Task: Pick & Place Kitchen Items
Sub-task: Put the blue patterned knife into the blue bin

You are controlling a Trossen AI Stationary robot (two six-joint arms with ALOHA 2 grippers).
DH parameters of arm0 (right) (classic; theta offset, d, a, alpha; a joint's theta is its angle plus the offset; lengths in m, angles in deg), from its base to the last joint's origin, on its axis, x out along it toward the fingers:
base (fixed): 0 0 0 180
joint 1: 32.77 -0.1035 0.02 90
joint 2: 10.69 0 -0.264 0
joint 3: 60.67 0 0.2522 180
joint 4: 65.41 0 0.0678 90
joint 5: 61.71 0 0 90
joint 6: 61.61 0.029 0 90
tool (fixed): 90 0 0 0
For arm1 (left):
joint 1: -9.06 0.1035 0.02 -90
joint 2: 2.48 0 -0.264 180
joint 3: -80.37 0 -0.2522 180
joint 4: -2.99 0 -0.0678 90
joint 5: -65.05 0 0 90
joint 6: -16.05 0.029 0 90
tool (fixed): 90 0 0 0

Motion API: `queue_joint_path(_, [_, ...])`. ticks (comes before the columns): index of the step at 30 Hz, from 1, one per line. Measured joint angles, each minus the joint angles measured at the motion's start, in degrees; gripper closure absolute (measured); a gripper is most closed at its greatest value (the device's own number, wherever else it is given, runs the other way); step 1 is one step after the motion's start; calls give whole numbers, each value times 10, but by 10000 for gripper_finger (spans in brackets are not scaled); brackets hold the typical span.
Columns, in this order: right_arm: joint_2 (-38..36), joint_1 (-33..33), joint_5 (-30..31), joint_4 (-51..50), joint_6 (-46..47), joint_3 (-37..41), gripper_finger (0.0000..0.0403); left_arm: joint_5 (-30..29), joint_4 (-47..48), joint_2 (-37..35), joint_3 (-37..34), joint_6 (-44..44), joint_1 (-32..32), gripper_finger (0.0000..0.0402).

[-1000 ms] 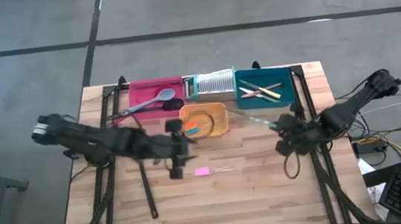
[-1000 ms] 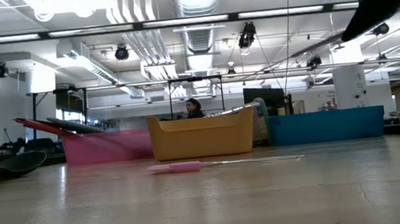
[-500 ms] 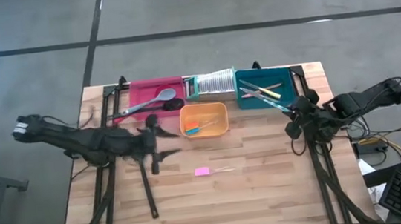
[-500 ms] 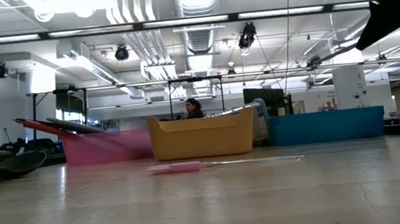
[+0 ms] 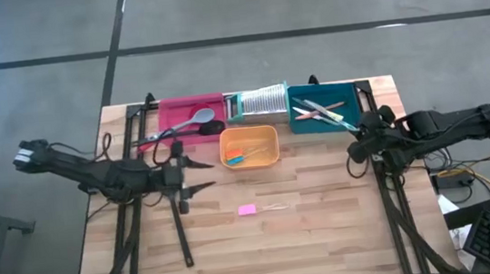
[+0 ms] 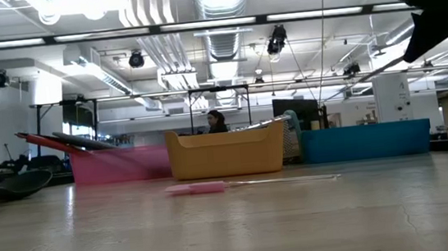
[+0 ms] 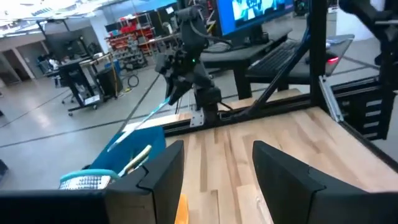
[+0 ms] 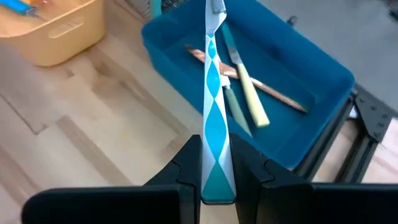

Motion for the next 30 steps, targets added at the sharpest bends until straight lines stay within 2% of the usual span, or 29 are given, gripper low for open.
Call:
queue_joint_path(6, [1, 65, -13, 2, -1, -5, 362, -36, -24, -10, -40, 0, 0, 207])
queue_joint_path(12, [19, 129, -36, 37, -23, -24, 362, -40, -25, -17, -50, -5, 0, 207])
queue_joint_path(18, [64, 189, -97, 112, -115, -35, 362, -41, -32, -19, -57, -16, 0, 207])
queue_joint_path(24, [121, 263, -159, 101, -148, -36, 362, -41, -32, -20, -65, -24, 0, 207])
queue_joint_path(30, [161, 306, -163, 118, -205, -36, 362, -40, -36, -20, -65, -24, 0, 207])
